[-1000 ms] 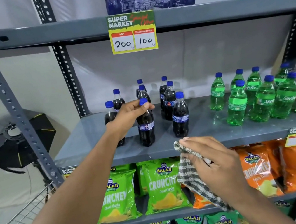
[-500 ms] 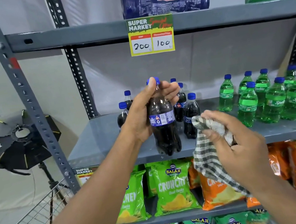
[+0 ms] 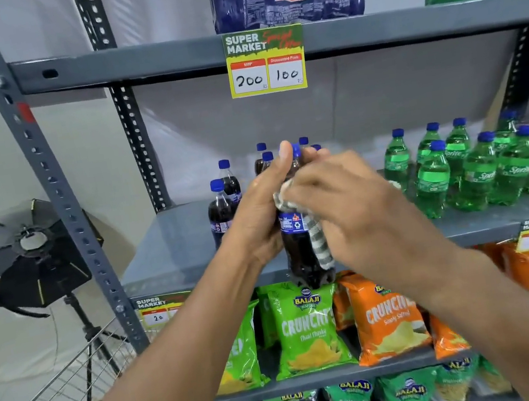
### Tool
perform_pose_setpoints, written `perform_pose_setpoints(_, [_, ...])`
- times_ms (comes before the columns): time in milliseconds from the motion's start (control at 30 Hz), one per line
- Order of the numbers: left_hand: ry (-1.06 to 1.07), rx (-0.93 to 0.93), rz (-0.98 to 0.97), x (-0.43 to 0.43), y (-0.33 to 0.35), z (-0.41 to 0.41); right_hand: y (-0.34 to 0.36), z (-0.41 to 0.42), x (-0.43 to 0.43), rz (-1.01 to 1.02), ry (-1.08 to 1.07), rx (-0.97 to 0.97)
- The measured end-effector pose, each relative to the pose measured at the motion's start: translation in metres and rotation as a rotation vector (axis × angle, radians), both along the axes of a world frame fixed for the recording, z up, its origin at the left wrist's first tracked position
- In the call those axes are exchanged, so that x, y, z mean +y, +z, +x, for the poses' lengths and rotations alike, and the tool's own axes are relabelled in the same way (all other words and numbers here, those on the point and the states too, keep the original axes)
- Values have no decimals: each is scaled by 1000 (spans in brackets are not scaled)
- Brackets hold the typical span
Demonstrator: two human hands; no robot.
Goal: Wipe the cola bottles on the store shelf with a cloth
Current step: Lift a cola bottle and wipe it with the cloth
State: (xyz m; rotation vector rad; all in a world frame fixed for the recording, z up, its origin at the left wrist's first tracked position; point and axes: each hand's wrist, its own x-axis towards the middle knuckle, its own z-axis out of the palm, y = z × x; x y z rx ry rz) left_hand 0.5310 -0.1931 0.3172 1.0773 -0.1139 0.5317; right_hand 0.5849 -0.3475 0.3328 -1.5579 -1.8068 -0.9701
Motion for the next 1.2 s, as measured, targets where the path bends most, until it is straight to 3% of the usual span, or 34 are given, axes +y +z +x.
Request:
perform_pose_setpoints(200, [112,-41,19,8,-5,1,-49,-17,-13,-187,-27,-190])
perform_pose_setpoints(300, [123,-53,70,11,-7,0,-71,-9,-19,-236,-22,-133])
perform_pose_setpoints(567, [60,-13,119,-3,-8,1,-28,11,0,116,-40,177])
perform_pose_setpoints(767, [138,-32,14,1,-10,0,-38,-12,0,-96,-86,-72])
perform_pose_setpoints(900, [160,-62,61,7,-8,0,-72,-13,-10,-219,-82,-155])
perform_pose_setpoints(967, [145,-63,92,8,-8,0,-70,-6,-9,-166,-36,-113])
perform_pose_setpoints(1200, [-70,-86,15,3,-8,4,-22,20,22,194,101,318])
